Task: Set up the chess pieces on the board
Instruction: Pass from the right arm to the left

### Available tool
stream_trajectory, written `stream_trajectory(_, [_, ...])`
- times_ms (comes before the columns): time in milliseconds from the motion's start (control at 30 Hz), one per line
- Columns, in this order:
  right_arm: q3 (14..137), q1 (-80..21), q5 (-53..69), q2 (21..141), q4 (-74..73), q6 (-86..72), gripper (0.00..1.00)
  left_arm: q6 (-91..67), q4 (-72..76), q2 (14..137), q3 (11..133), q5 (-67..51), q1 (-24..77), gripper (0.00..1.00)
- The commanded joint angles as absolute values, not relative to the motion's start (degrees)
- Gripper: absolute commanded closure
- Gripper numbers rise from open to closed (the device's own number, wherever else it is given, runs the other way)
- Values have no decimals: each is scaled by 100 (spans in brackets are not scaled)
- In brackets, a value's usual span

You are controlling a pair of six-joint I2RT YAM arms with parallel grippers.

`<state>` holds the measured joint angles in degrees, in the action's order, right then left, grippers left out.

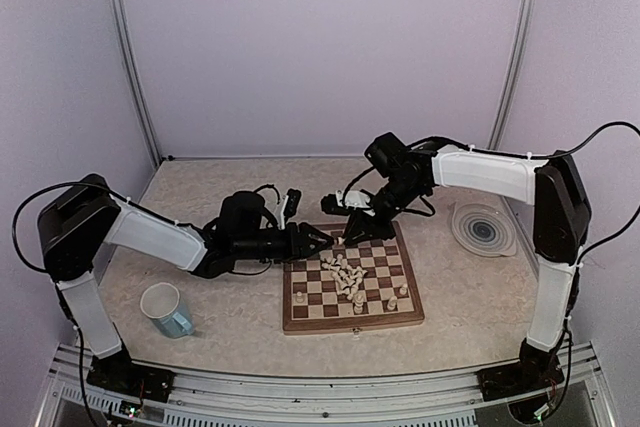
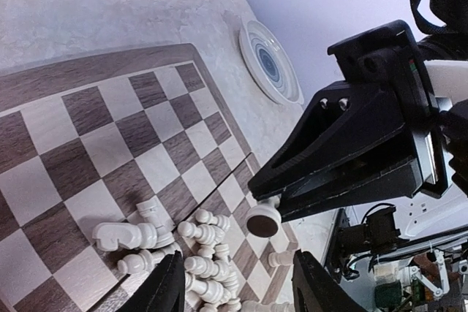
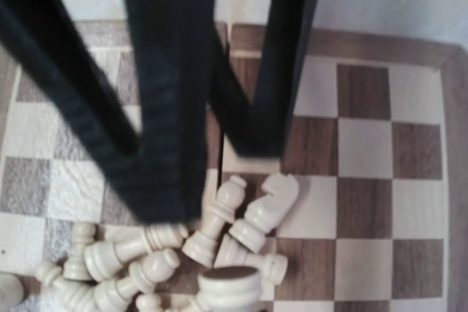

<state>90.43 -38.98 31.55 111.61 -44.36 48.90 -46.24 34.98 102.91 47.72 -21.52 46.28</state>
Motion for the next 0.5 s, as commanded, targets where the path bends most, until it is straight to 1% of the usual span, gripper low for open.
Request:
stream_trajectory(0, [8944,-4045,3205,10871,-4384,4822,89,-4834,3883,10370,4965,-2398,4708,51])
stream_trajectory(467, [8947,-4164,3207,10724,-4298,4729,88,-4891,3836,10515,5133,-2582,4746,68])
